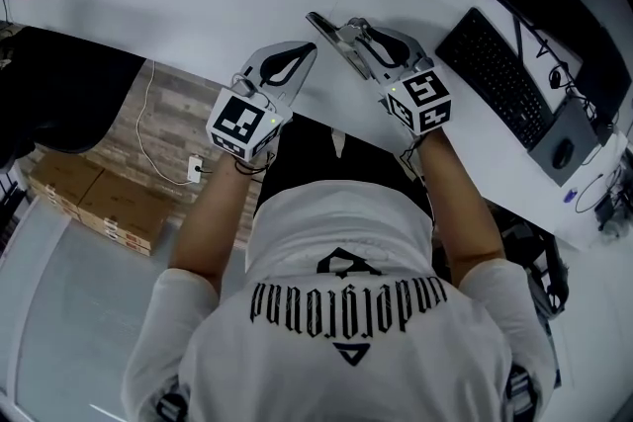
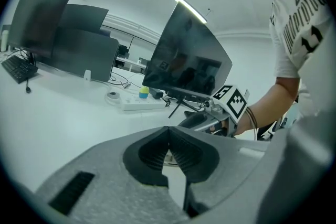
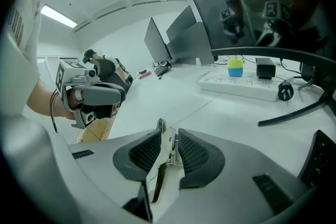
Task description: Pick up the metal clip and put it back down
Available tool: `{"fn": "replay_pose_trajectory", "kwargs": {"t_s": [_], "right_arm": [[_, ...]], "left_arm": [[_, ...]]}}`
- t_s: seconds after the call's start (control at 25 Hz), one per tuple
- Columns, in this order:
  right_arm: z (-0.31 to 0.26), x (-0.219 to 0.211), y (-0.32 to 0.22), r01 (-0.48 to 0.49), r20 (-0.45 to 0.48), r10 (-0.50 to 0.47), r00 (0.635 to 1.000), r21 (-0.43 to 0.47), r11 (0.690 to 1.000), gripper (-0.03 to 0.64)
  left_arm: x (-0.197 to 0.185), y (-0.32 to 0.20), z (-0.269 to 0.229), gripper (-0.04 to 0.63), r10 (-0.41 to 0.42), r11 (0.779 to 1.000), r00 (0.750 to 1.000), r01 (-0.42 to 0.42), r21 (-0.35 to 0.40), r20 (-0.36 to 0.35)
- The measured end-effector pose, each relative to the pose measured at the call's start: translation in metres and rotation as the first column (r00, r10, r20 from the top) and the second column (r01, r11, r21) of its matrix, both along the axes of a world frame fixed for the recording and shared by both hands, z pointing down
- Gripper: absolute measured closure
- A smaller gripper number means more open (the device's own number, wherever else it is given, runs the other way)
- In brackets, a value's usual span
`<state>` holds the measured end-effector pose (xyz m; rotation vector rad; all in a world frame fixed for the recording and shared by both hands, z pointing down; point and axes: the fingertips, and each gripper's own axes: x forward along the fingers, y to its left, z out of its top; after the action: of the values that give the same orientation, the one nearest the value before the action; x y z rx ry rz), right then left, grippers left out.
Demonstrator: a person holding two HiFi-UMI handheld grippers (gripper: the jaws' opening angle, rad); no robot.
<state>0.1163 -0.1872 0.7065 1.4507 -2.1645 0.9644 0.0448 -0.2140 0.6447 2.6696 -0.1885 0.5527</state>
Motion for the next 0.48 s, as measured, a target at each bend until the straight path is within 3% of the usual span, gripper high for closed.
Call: {"fn": "replay_pose_trajectory", "kwargs": {"t_s": [0.48], "right_arm": [[0.018, -0.005, -0.001, 0.033, 0.017, -0.032, 0.999, -0.03, 0.999, 0.548]], "left_arm": [[-0.001, 0.008, 0.014, 0.581, 0.011, 0.999, 1.0, -0.011, -0.035, 0.013]]}}
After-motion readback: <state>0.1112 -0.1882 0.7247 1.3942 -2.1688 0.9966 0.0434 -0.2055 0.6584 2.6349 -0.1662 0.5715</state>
